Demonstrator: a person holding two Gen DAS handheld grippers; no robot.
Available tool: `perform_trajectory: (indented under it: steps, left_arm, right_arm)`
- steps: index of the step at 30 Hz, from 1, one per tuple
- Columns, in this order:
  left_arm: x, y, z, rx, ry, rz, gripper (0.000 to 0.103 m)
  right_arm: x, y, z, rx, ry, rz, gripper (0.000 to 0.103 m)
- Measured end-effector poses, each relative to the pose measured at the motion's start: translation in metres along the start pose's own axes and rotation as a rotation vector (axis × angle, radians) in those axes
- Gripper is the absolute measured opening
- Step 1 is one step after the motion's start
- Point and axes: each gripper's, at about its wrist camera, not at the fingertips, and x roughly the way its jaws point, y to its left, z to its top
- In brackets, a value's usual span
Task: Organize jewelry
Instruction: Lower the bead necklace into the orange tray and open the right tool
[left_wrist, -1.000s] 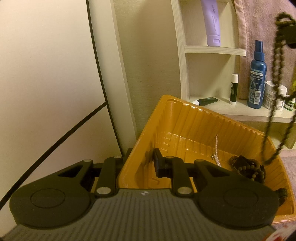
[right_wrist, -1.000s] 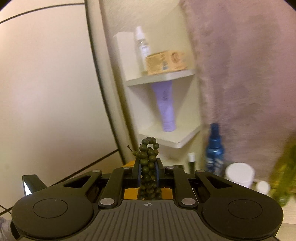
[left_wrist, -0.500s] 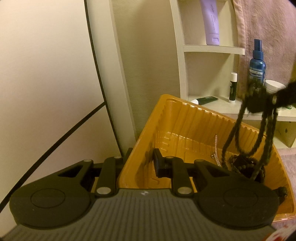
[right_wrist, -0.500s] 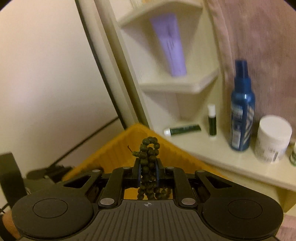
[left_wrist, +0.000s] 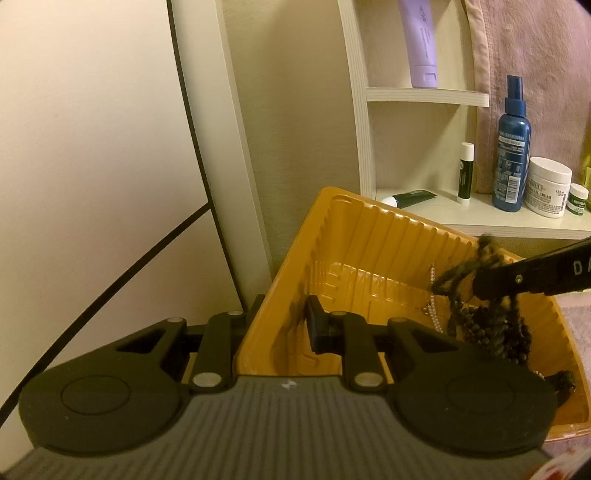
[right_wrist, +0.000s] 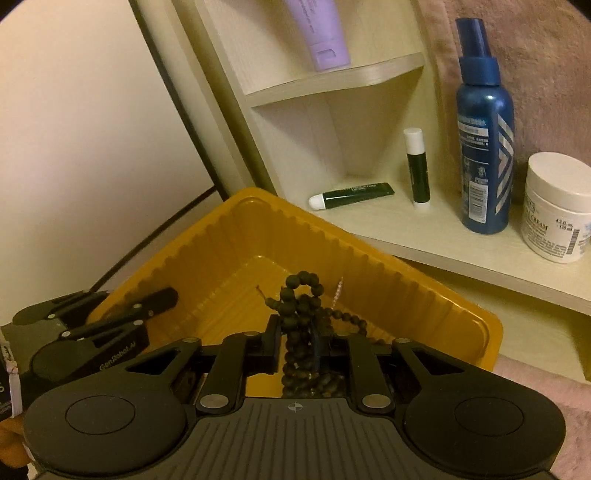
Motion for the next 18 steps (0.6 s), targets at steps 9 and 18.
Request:
perform_trajectory:
  steps: [9, 18]
  left_arm:
    - [0.001, 0.0, 0.0, -0.003, 0.004, -0.001, 0.02]
    - [0.002, 0.001, 0.0, -0.006, 0.006, -0.001, 0.02]
  right_arm:
    - [-0.023, -0.004, 0.0, 0.019, -0.061, -0.029, 0.062]
    - [-0.044, -0.02, -0.017, 0.064, -0.071, -0.069, 0.069]
